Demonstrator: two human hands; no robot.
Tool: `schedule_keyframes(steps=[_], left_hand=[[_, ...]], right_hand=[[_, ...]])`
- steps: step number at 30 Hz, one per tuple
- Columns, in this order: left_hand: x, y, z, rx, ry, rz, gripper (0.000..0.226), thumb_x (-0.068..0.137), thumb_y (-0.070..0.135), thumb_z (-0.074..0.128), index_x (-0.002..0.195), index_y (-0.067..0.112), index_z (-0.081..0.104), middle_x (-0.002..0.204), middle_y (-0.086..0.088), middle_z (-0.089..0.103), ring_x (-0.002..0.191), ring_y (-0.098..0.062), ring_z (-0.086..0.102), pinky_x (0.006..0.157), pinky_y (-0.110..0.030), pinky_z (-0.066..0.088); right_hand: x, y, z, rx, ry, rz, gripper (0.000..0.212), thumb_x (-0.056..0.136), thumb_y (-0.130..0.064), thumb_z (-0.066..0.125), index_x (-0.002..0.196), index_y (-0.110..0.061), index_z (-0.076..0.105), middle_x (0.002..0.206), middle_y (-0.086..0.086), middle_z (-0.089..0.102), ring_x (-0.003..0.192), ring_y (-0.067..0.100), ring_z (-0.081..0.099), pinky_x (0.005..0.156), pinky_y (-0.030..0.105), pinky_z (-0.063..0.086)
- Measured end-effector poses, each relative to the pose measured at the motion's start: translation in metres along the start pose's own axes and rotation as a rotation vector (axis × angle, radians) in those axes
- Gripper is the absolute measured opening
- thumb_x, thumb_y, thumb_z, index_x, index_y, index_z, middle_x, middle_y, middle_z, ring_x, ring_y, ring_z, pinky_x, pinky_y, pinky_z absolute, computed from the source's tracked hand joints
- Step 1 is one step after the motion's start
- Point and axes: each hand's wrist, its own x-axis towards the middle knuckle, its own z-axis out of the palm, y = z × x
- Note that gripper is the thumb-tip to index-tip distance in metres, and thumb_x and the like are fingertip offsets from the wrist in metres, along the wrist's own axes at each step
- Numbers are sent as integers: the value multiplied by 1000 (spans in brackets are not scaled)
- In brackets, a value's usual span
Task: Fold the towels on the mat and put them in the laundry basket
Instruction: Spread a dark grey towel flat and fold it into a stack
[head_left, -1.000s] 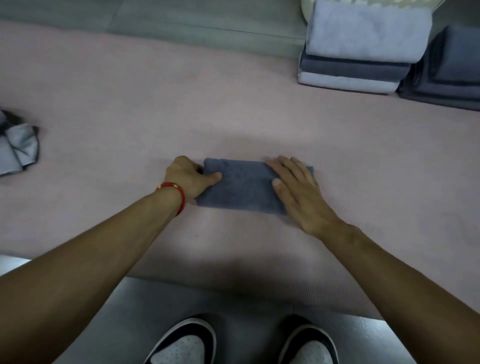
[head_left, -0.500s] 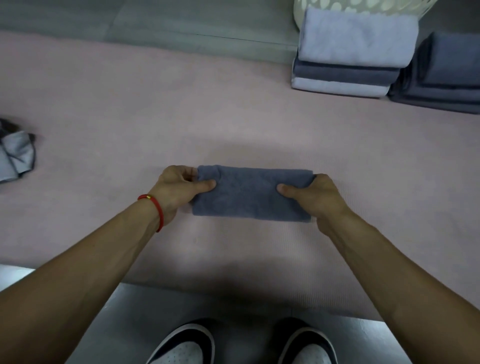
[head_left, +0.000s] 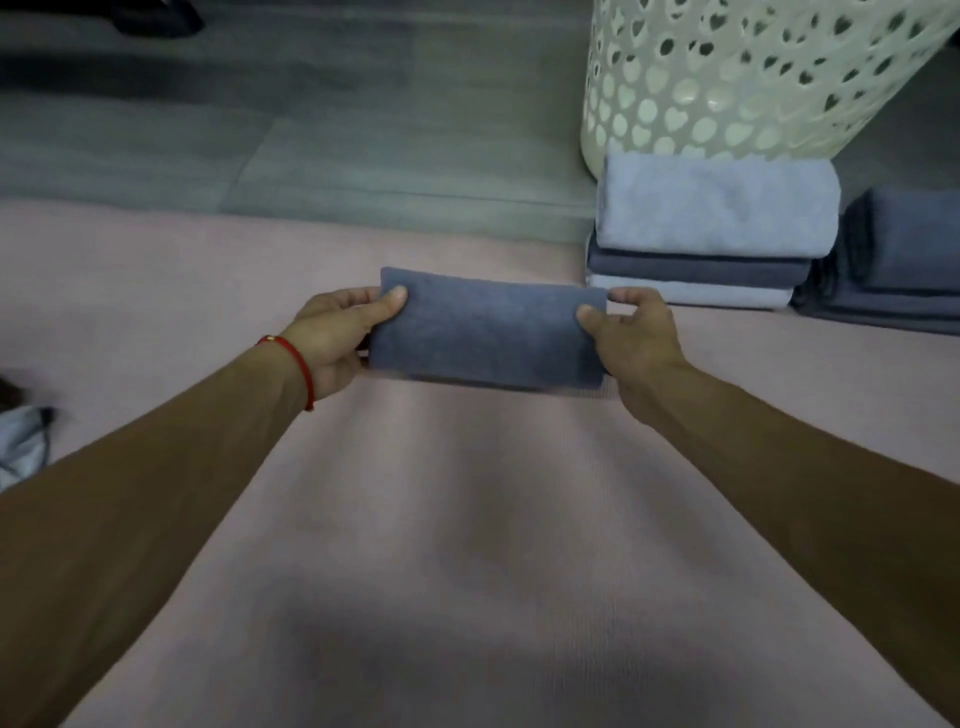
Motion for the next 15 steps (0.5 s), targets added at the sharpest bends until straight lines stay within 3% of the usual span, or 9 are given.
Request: schedule_keyframes(steps=[3,6,8,10,13,15], left_hand=[[46,21,-2,-71,49,3,29,94,16,65,120,5,68,116,-13,72,100,-26,68,88,-42,56],[80,30,-6,-121,124,56,22,95,11,64,116,5,68,111,-11,72,95,-23,70,84,-38,58],[100,32,-7,-119,219,98,15,90,12,72,105,9,69,105,-8,73,95,-23,70,80,-36,59],[119,32,-8,-78,289,125,13,86,15,78,94,13,69,104,-9,73,100,-26,70,86,-39,59],[142,30,-12,-18,355,116,18,83,23,81,95,16,69,108,-8,73,103,-25,69,94,-40,57],[151,23,-13,91,379,116,26,80,32,83,99,20,69,108,-3,72,102,-21,68,94,-36,56]], right_hand=[[33,-23,32,-100,118,-155,40,98,-28,62,132,-15,46,125,10,54,111,29,58,101,43,49],[53,-43,61,-118,199,-230,38,102,-25,56,135,-11,44,136,13,48,115,30,53,100,37,43],[64,-52,78,-113,243,-250,36,103,-23,54,136,-14,45,136,12,46,116,30,53,100,37,41],[69,-56,93,-160,293,-268,35,104,-22,51,138,-17,45,135,12,45,113,28,53,97,37,42],[73,-54,109,-280,326,-347,37,106,-21,48,142,-19,42,132,11,46,98,23,49,83,30,34],[83,-51,111,-293,330,-305,40,106,-21,48,145,-20,39,135,13,45,109,29,54,90,34,39]])
